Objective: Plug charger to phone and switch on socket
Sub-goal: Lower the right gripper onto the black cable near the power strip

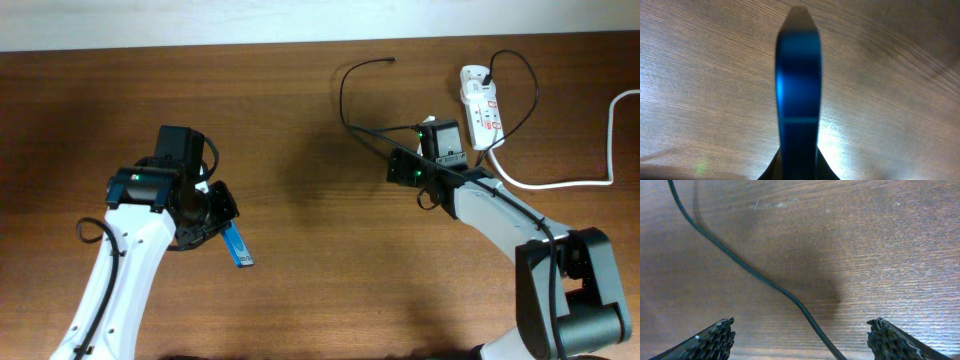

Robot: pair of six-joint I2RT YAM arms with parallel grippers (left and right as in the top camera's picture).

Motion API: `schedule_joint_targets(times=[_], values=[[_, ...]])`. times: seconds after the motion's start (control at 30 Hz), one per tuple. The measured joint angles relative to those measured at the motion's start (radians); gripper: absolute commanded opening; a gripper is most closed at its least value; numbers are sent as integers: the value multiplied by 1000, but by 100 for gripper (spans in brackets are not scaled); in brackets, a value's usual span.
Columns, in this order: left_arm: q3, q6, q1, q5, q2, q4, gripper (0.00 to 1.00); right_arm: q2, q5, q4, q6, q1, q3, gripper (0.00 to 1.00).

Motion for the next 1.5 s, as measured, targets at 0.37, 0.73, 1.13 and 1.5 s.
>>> schedule_joint_targets(times=[0.37,0.73,1.13,1.5], values=[[0,0,0,0,0,32,0,48,-14,-43,-137,0,1,44],[0,0,0,0,0,41,0,48,-15,-213,-200,0,3,7],[0,0,0,0,0,40,0,-63,-41,-642,-169,0,20,11],[0,0,0,0,0,40,0,-117,-116,-572,-148,0,19,99]])
